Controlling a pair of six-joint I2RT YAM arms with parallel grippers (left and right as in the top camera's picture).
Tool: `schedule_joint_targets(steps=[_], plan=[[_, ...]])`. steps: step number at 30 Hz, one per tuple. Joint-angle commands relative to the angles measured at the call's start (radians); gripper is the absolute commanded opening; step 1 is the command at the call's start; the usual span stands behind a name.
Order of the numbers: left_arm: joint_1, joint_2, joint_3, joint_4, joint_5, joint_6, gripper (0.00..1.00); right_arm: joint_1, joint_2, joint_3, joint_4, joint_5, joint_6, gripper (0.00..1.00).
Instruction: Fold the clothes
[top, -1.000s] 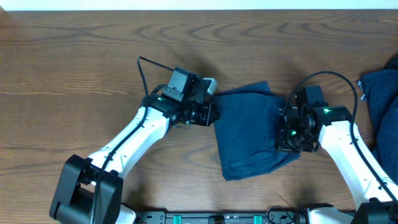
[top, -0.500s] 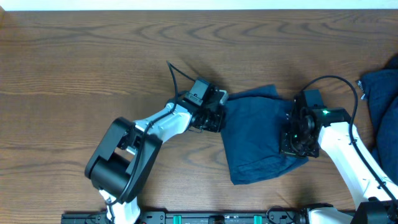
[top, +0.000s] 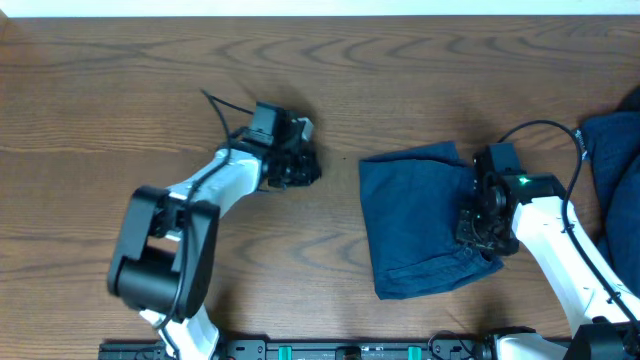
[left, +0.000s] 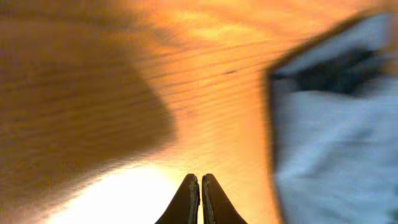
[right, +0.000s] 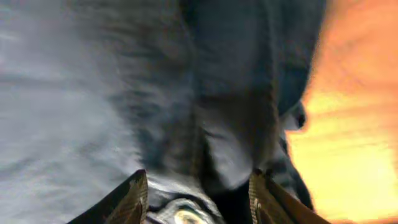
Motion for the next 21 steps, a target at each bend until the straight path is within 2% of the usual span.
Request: schedule_joint_targets(steps=[1,9,10,13,14,17,21], plan=[[-0.021,-0.082,0.012,-0.003,0.161,0.008,0.08,-0.009,-0.052,0.014,0.005,-0.114,-0.097,0.52],[-0.154,-0.126,0.012,0.009,0.180,0.021,0.13,-0.009,-0.207,0.130,-0.089,-0.100,-0.020,0.58],[-0.177,-0.126,0.012,0.010,0.160,0.026,0.13,-0.009,-0.220,0.130,-0.080,-0.100,-0.003,0.53],[-0.247,-0.124,0.011,0.010,0.019,0.027,0.12,-0.008,-0.230,0.124,-0.073,-0.101,0.086,0.09],[-0.270,-0.120,0.011,0.011,-0.037,0.027,0.13,-0.008,-0.224,0.116,-0.072,-0.105,0.114,0.04],[-0.312,-0.094,0.011,0.045,-0.089,0.029,0.13,-0.005,-0.195,0.068,-0.066,-0.159,0.189,0.01],[-0.336,-0.030,0.011,0.105,-0.088,0.030,0.13,-0.005,-0.145,-0.034,0.005,-0.189,0.207,0.01]])
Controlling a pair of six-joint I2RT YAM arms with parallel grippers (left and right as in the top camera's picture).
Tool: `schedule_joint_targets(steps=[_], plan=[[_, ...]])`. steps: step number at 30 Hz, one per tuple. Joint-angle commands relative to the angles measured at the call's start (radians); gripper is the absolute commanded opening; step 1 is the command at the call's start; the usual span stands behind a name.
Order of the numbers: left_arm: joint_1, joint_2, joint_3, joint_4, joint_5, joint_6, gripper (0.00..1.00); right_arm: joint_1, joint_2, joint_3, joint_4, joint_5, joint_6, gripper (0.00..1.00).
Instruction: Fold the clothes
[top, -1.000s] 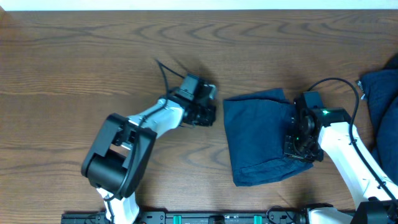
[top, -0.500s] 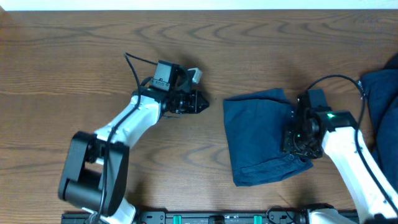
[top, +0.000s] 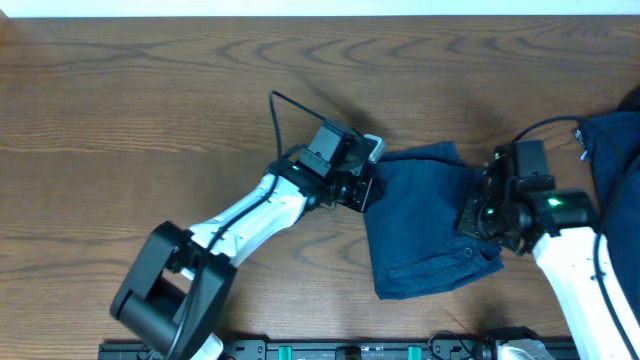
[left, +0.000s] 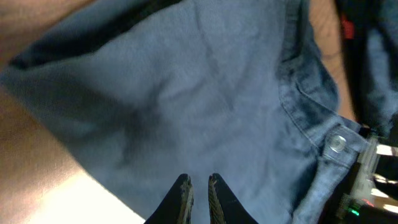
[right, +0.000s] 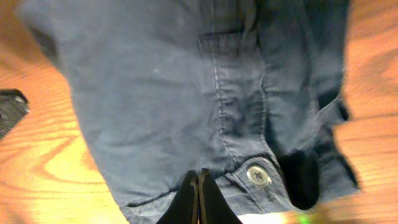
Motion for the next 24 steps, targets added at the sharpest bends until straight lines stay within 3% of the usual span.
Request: schedule_joint_targets(steps=[1,10,18,24], plan=[[-0.009,0.077,0.011,0.027,-0.055,0.016,0.13,-0.003,0.053,-0.095,0.045,-0.035,0.063,0.01],[0.014,0.166,0.011,0.009,-0.055,0.020,0.10,-0.032,0.166,-0.202,0.054,0.329,0.222,0.01],[0.053,0.052,0.037,-0.072,-0.016,0.025,0.11,-0.036,0.234,-0.225,0.144,0.275,0.221,0.01],[0.008,-0.009,0.038,0.003,0.114,-0.012,0.11,-0.036,0.255,-0.225,0.143,0.278,0.207,0.01]])
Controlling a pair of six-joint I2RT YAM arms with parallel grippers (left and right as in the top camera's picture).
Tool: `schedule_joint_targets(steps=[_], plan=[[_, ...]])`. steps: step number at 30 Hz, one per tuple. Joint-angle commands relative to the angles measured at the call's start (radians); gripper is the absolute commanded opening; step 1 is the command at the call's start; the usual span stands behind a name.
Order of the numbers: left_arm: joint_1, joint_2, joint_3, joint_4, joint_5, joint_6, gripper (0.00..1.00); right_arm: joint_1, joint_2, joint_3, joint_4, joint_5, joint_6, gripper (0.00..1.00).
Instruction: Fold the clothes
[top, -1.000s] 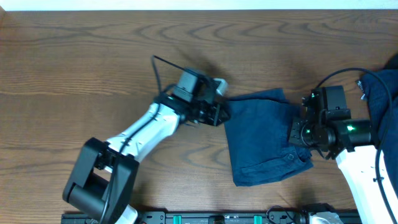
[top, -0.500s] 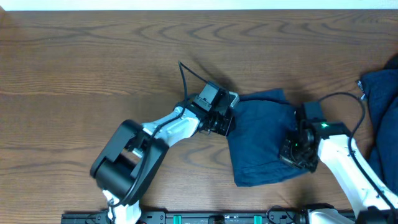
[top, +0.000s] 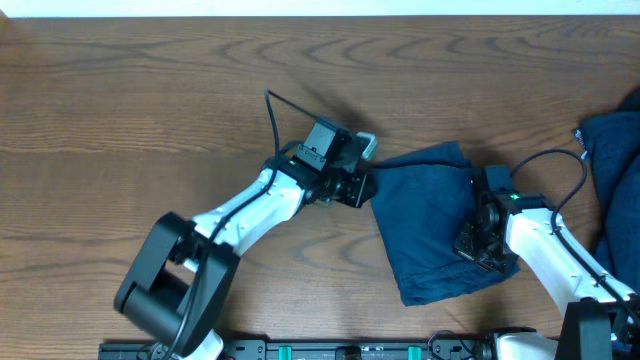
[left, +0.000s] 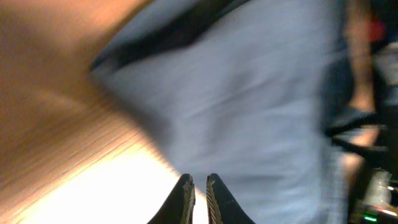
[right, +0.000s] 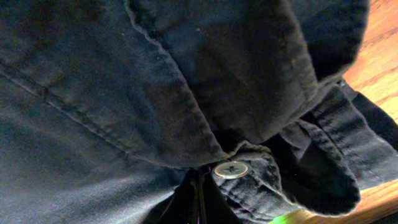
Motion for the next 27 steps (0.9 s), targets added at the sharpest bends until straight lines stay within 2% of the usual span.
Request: schedule_joint_targets(steps=[1,9,13,15,19,24,27], plan=[[-0.047,-0.014,0.028,0.036,0.079,-0.014,0.11,-0.012,0.031,-0.020,0.013,0.047,0.012,0.01],[-0.148,0.122,0.028,0.145,0.061,-0.014,0.11,-0.012,0.031,-0.020,0.008,0.047,0.012,0.01],[-0.159,0.220,0.028,0.175,0.057,-0.014,0.11,-0.012,0.031,-0.020,0.009,0.035,0.012,0.02],[-0.149,0.257,0.028,0.158,0.010,-0.014,0.11,-0.012,0.031,-0.020,0.009,0.032,0.012,0.02],[-0.073,0.279,0.028,0.056,-0.174,-0.034,0.09,-0.012,0.031,-0.020,0.009,0.032,0.000,0.03],[0.091,0.254,0.030,0.026,-0.172,-0.045,0.07,-0.013,0.022,-0.001,0.026,-0.014,-0.180,0.08],[0.187,0.223,0.032,-0.006,-0.172,-0.045,0.07,-0.013,-0.008,0.031,0.029,-0.133,-0.343,0.12]])
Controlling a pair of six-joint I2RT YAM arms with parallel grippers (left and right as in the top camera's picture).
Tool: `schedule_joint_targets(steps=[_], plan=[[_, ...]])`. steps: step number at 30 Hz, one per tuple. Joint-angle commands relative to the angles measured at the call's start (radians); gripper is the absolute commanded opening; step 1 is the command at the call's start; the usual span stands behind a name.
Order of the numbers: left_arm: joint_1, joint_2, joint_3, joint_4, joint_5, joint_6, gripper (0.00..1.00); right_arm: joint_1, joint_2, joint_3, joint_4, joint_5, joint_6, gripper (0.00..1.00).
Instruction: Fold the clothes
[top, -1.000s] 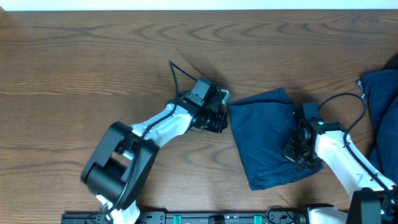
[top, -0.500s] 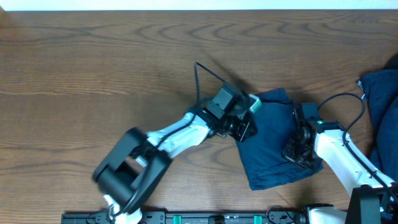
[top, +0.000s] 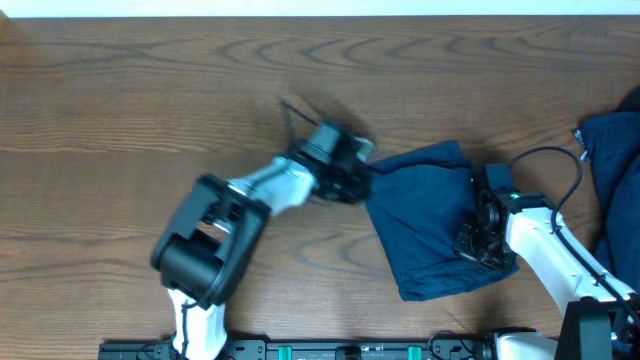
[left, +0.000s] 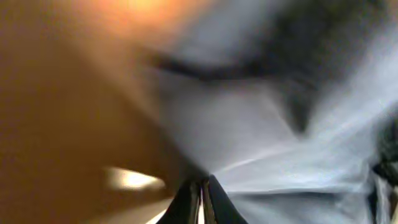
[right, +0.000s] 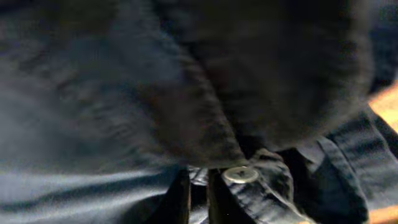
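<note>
A folded blue denim garment (top: 420, 215) lies right of centre on the wooden table (top: 120, 120). My left gripper (top: 355, 183) is at its left edge. In the blurred left wrist view the left gripper (left: 200, 190) is shut, tips against the pale cloth (left: 298, 143). My right gripper (top: 475, 238) sits low on the garment's right edge. In the right wrist view the right gripper (right: 198, 186) has its thin fingers pinched on a fold of dark cloth (right: 124, 93) beside a metal button (right: 239, 174).
A second dark blue garment (top: 612, 160) lies bunched at the table's right edge, next to the right arm's cable. The left arm stretches across the middle of the table toward the folded garment.
The left arm's elbow now sits closer to the garment, with its gripper still at the left edge. The right gripper's fingers, pressed together before, now show cloth between them. The garment has barely shifted.
First my left gripper was shut over bare table, left of the garment, and the right gripper open on its right edge. Then the left gripper was at the garment's left edge and the right gripper shut. Afterwards the garment lay slightly further right, where it stays.
</note>
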Motion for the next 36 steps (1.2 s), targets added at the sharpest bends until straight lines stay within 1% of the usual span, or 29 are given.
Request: schedule_joint_targets(steps=[1,2,4,6,8,10,12,15,17,19,23,28,31,32,33,36], plan=[[0.136,-0.019,-0.017,-0.041,-0.166,-0.008,0.07,-0.013,-0.022,0.034,0.018,-0.139,-0.241,0.16],[0.169,-0.037,-0.017,-0.053,-0.166,-0.003,0.07,-0.013,-0.042,0.048,0.019,-0.203,-0.294,0.17],[0.219,-0.073,-0.017,-0.076,-0.166,0.013,0.07,-0.013,-0.070,0.067,0.032,-0.299,-0.351,0.20],[0.266,-0.122,-0.017,-0.097,-0.151,0.015,0.07,-0.013,-0.095,0.079,0.065,-0.399,-0.376,0.22],[0.298,-0.174,-0.017,-0.109,-0.100,0.019,0.08,-0.012,-0.106,0.079,0.114,-0.477,-0.369,0.23],[0.316,-0.238,-0.017,-0.119,-0.017,0.018,0.08,-0.008,-0.100,0.076,0.162,-0.491,-0.317,0.18],[0.317,-0.297,-0.017,-0.142,0.037,0.018,0.09,-0.001,-0.087,0.066,0.198,-0.445,-0.271,0.13],[0.301,-0.388,-0.017,-0.204,0.048,0.019,0.12,0.018,-0.045,0.041,0.252,-0.342,-0.185,0.05],[0.294,-0.445,-0.017,-0.248,0.048,0.031,0.14,0.031,0.003,0.021,0.314,-0.330,-0.155,0.02],[0.292,-0.496,-0.017,-0.294,0.045,0.052,0.16,0.048,0.063,0.007,0.383,-0.330,-0.122,0.01],[0.292,-0.565,-0.017,-0.370,0.044,0.063,0.17,0.099,0.210,0.005,0.531,-0.358,-0.077,0.01],[0.292,-0.600,-0.017,-0.461,0.045,0.064,0.17,0.200,0.365,0.040,0.765,-0.568,0.082,0.01],[0.290,-0.597,-0.017,-0.491,0.045,0.079,0.17,0.259,0.388,0.062,0.870,-0.581,0.145,0.01],[0.285,-0.597,-0.017,-0.497,0.045,0.079,0.17,0.274,0.386,0.069,0.904,-0.584,0.144,0.01],[0.275,-0.597,-0.017,-0.501,0.045,0.079,0.22,0.286,0.376,0.082,0.922,-0.589,0.128,0.01],[0.236,-0.597,-0.018,-0.505,0.045,0.078,0.23,0.284,0.333,0.122,0.899,-0.592,0.082,0.02]])
